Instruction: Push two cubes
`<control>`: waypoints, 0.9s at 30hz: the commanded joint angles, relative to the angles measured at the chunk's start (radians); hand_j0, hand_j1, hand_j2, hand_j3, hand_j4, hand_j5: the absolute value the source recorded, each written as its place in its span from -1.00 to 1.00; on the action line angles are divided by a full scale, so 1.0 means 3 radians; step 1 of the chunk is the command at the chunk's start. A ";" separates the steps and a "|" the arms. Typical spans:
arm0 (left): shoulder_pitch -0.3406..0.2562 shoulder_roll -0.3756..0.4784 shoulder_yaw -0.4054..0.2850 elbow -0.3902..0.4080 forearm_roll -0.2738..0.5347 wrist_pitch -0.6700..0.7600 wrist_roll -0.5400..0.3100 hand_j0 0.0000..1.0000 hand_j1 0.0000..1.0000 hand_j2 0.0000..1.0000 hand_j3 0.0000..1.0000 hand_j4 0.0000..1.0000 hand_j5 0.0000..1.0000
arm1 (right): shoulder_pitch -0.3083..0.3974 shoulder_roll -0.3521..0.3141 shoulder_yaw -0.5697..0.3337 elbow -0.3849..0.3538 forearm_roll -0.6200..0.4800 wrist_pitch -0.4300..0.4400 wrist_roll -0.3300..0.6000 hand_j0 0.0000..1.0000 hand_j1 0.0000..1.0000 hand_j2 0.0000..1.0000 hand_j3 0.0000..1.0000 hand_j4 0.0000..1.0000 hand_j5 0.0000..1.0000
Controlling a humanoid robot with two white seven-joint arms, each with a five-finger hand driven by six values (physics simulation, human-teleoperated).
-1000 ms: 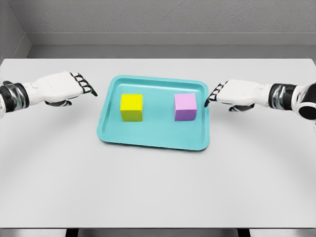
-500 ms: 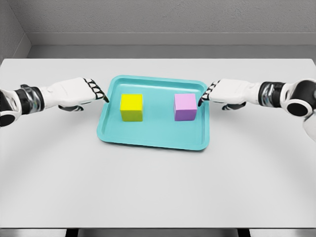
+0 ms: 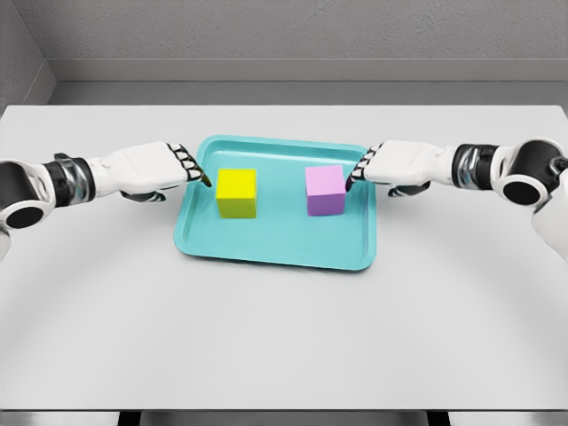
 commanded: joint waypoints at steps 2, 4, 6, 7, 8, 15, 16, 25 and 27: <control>0.0000 -0.0048 0.0003 -0.0004 0.0015 0.0006 -0.0040 0.61 0.61 0.61 0.61 0.61 0.61 | -0.0031 0.0005 0.0020 0.0086 -0.0002 0.0008 -0.0001 0.51 0.51 0.51 0.51 0.51 0.51; -0.0005 -0.0073 0.0003 -0.0004 0.0015 0.0006 -0.0081 0.61 0.61 0.61 0.61 0.61 0.61 | -0.0046 0.0072 0.0040 0.0086 0.0028 0.0008 -0.0001 0.51 0.51 0.51 0.51 0.51 0.51; -0.0005 -0.0104 0.0003 -0.0009 0.0015 0.0006 -0.0086 0.61 0.61 0.61 0.61 0.61 0.61 | -0.0097 0.0113 0.0117 0.0096 0.0038 0.0008 -0.0001 0.51 0.51 0.51 0.51 0.51 0.51; -0.0005 -0.0109 0.0003 -0.0014 0.0015 0.0006 -0.0086 0.61 0.61 0.61 0.61 0.61 0.61 | -0.0102 0.0128 0.0138 0.0122 0.0038 0.0008 -0.0001 0.51 0.51 0.51 0.51 0.51 0.51; -0.0005 -0.0109 0.0008 -0.0035 0.0015 0.0006 -0.0086 0.61 0.61 0.61 0.61 0.61 0.61 | -0.0107 0.0143 0.0143 0.0122 0.0038 0.0008 -0.0001 0.51 0.51 0.51 0.51 0.51 0.51; -0.0005 -0.0109 0.0013 -0.0106 0.0015 0.0006 -0.0086 0.61 0.61 0.61 0.61 0.61 0.61 | -0.0128 0.0138 0.0158 -0.0001 0.0033 0.0008 -0.0001 0.51 0.51 0.51 0.51 0.51 0.51; -0.0005 -0.0109 0.0013 -0.0142 0.0015 0.0006 -0.0092 0.61 0.61 0.61 0.61 0.61 0.61 | -0.0138 0.0128 0.0158 -0.0027 0.0033 0.0008 -0.0001 0.51 0.51 0.51 0.51 0.51 0.51; -0.0010 -0.0206 0.0023 -0.0158 0.0015 0.0006 -0.0168 0.61 0.61 0.61 0.61 0.61 0.61 | -0.0154 0.0143 0.0214 -0.0078 0.0033 0.0008 -0.0001 0.51 0.51 0.51 0.51 0.51 0.51; -0.0015 -0.0206 0.0023 -0.0158 0.0015 0.0006 -0.0163 0.61 0.61 0.61 0.61 0.61 0.61 | -0.0159 0.0149 0.0281 -0.0052 0.0033 0.0008 -0.0001 0.51 0.51 0.51 0.51 0.51 0.51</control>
